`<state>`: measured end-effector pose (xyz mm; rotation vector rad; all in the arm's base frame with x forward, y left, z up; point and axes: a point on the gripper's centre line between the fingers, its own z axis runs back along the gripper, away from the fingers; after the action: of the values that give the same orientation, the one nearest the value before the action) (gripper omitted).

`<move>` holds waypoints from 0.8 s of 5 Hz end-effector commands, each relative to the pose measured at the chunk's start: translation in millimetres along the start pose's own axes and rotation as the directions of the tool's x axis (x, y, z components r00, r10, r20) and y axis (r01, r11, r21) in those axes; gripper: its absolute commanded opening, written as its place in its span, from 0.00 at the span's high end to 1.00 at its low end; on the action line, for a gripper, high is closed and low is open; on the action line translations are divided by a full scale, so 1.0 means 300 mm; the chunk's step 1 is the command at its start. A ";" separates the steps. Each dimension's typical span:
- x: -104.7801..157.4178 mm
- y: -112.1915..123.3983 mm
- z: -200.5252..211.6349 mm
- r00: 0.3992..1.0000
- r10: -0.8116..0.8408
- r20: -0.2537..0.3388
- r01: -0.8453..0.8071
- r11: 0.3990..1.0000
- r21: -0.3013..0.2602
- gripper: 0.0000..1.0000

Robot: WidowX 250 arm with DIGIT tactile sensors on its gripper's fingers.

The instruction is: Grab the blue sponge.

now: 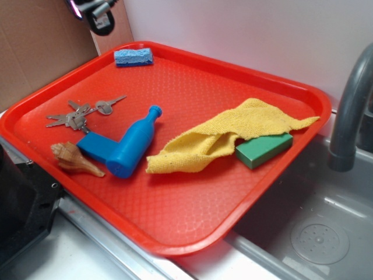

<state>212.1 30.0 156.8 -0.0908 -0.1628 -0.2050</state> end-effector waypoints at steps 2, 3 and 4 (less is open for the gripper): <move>0.087 0.096 -0.057 0.997 -0.078 0.024 0.077 0.997 0.014 0.00; 0.145 0.149 -0.149 0.985 -0.171 0.023 0.169 0.983 0.074 0.00; 0.216 0.193 -0.208 0.967 -0.248 0.055 0.241 0.965 0.104 0.00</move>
<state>284.5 69.3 83.3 -0.0093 -0.1983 -0.4201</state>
